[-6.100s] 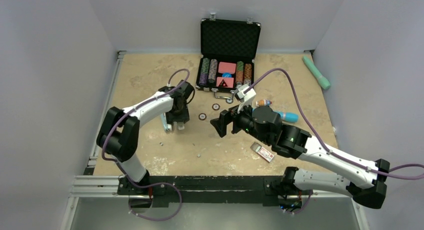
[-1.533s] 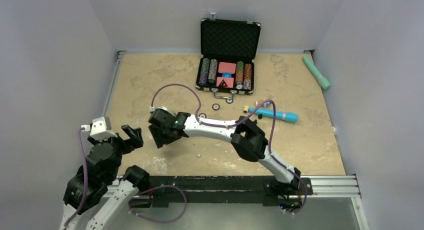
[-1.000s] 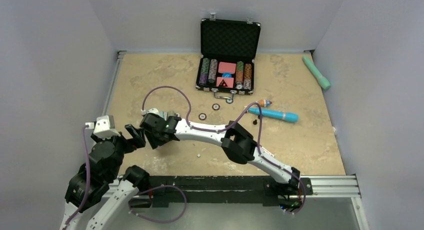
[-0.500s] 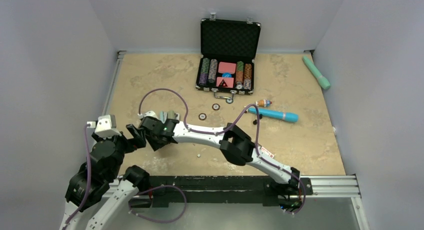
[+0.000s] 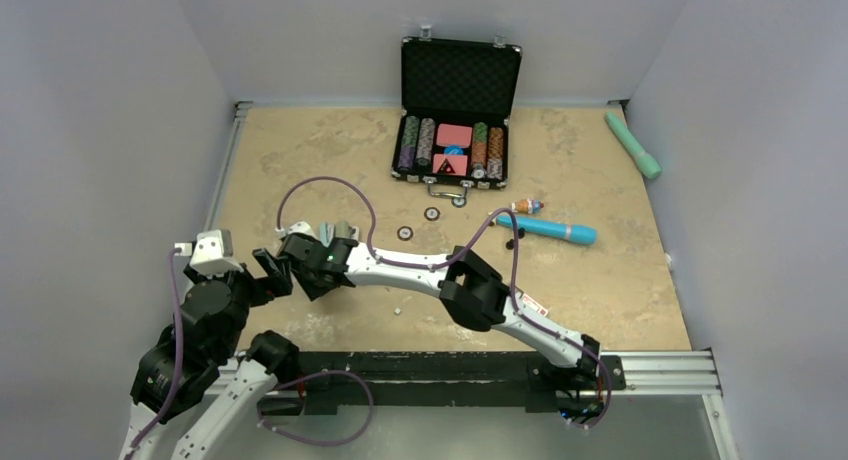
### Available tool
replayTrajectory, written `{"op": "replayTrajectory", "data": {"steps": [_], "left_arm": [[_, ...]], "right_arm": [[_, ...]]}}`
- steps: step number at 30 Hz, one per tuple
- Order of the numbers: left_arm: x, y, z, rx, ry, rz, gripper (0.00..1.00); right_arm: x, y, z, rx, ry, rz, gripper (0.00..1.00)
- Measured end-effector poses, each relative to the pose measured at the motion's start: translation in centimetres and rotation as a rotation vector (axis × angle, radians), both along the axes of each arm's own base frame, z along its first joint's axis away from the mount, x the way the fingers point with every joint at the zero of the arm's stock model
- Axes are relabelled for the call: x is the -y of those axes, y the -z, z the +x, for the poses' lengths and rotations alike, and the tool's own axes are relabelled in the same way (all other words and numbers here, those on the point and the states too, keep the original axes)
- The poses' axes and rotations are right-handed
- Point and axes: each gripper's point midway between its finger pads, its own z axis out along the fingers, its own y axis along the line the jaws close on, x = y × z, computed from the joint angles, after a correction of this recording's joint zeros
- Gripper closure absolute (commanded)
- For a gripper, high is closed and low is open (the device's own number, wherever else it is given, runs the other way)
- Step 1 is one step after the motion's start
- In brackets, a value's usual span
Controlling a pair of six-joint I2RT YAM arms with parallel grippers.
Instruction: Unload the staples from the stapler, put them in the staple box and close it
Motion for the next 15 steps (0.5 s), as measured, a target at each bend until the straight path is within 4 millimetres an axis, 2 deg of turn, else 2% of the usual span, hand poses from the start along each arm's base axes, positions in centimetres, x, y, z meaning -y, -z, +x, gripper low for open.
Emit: {"op": "replayTrajectory", "data": {"steps": [9, 15], "left_arm": [[0.01, 0.0, 0.0, 0.0, 0.0, 0.0, 0.01], [0.06, 0.01, -0.01, -0.001, 0.003, -0.001, 0.01]], "right_arm": [[-0.43, 0.03, 0.31, 0.01, 0.004, 0.004, 0.65], [-0.39, 0.1, 0.3, 0.01, 0.005, 0.002, 0.67]]}}
